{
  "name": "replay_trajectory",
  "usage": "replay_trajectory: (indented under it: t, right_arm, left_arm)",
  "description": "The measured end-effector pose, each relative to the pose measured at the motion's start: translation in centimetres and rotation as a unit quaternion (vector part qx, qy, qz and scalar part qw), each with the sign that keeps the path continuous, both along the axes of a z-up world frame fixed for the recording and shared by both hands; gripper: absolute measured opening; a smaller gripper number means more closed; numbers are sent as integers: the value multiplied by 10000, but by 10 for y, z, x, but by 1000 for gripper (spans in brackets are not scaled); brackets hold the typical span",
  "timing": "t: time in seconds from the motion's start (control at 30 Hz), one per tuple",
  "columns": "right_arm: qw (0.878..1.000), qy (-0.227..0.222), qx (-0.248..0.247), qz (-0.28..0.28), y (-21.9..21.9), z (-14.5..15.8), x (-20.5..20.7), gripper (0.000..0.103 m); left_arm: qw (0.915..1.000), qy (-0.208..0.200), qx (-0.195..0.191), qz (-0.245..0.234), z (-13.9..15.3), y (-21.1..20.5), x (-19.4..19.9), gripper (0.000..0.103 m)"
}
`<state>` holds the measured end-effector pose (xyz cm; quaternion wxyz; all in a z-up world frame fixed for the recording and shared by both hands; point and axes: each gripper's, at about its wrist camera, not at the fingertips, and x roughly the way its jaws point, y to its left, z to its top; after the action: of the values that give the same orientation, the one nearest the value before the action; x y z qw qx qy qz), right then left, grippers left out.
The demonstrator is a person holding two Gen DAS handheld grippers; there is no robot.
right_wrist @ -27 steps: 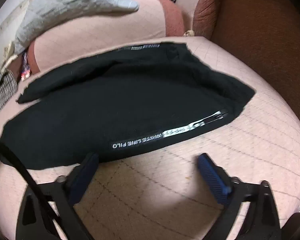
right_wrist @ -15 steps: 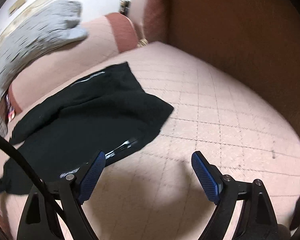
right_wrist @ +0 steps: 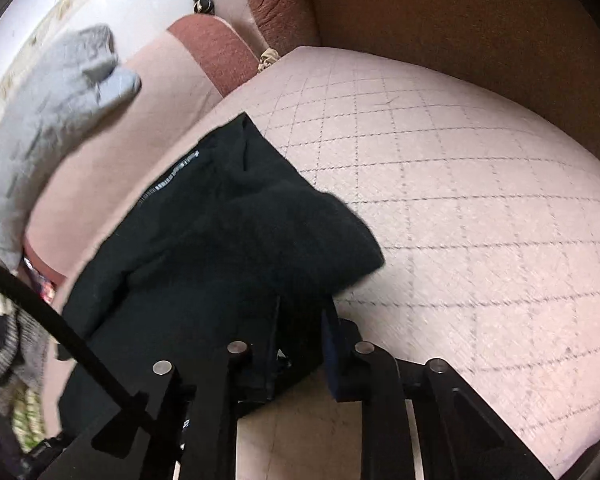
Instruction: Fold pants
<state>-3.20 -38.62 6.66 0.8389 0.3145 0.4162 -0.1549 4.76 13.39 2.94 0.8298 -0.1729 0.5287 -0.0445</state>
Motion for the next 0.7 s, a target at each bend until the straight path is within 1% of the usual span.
replay_trajectory:
  t: [0.03,0.07,0.2,0.27,0.3,0.33,0.37,0.47,0.53,0.57,0.6,0.63,0.67,0.7]
  right_arm:
    - [9999,-84,55,-7,-1,3,-5,8]
    - [10000,-55,13,-5,-2,6,-9,8]
    - [9998,-133,135,-18,-7,9,-24,5]
    - [9997,-130,185,-6,-10,12,-32,3]
    - [9997,-164,181,-4,-8,15,-37,3]
    - [9998,-150,108,-15,-6,20,-41,0]
    - [9999,-108,-12,-24,-8,28,-47,0]
    - [9997,-223,-122,-16,-17,46,-66,1]
    - [9993,-301,-152,173,-25,51,-73,2]
    - [9991,-327,-116,255,-28,50,-74,4]
    - [9991,-291,-65,291,-29,47,-75,9]
    - [9991,-241,67,353,-30,44,-74,31]
    - [9985,-216,271,428,-32,39,-70,59]
    - [9978,-242,433,449,-33,34,-68,68]
  left_arm:
    - [9999,21,-145,33,2,4,-5,16]
    - [9998,22,-181,41,3,4,-7,16]
    - [9998,-11,-177,11,14,-2,-23,16]
    - [9999,-16,-171,0,20,-6,-24,16]
    - [9999,-33,-165,-16,25,-7,-29,16]
    - [9999,-49,-148,-20,29,-7,-31,16]
    - [9999,-79,-131,-32,34,-7,-35,16]
    - [9998,-132,-157,-79,44,-4,-43,16]
    - [9998,-123,-137,-88,43,-3,-42,16]
    - [9999,-92,-122,-78,41,-3,-40,16]
    - [9999,-44,-131,-51,37,-2,-39,16]
    - [9998,30,-194,-1,31,-1,-36,16]
    - [9997,81,-247,38,27,0,-35,16]
    - [9995,115,-285,68,23,0,-34,16]
